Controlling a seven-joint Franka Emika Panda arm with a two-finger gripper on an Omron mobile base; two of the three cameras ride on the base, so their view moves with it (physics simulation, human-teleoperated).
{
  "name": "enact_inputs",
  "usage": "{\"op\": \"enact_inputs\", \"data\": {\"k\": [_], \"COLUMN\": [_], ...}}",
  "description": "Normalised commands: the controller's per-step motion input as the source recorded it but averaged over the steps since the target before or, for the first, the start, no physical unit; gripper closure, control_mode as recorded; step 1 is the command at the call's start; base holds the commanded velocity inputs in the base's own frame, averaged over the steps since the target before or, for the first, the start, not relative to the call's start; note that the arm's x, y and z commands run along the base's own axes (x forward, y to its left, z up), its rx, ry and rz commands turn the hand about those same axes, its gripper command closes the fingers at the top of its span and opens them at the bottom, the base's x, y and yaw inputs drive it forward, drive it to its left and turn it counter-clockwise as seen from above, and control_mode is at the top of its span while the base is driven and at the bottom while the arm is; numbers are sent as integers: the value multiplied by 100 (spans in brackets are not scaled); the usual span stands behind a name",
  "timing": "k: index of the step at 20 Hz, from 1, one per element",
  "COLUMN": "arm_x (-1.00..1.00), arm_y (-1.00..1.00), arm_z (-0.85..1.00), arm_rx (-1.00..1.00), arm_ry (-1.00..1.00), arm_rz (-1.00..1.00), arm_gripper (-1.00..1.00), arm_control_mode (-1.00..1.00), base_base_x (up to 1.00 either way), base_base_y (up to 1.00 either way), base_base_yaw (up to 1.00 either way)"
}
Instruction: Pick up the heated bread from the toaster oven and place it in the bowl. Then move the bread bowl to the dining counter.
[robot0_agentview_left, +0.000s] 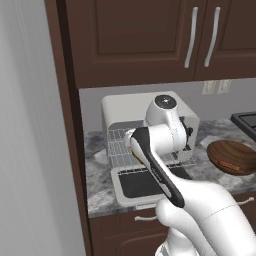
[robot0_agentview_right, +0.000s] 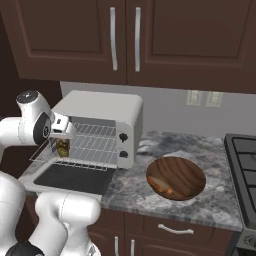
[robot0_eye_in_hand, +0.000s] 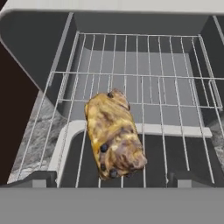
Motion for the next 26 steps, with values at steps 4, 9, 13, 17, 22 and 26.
{"op": "enact_inputs", "data": {"k": [4, 9, 13, 17, 22, 26], "arm_x": [12, 0, 3, 12, 20, 16], "arm_y": [0, 0, 0, 0, 0, 0], "arm_z": [-16, -30, -27, -21, -12, -18], "arm_rx": [0, 0, 0, 0, 0, 0], "arm_ry": [0, 0, 0, 0, 0, 0], "arm_rz": [0, 0, 0, 0, 0, 0], "arm_gripper": [-100, -100, -100, -100, -100, -100], "arm_control_mode": [-100, -100, -100, -100, -100, -100], "base_base_x": [0, 0, 0, 0, 0, 0], "base_base_y": [0, 0, 0, 0, 0, 0], "base_base_yaw": [0, 0, 0, 0, 0, 0]}}
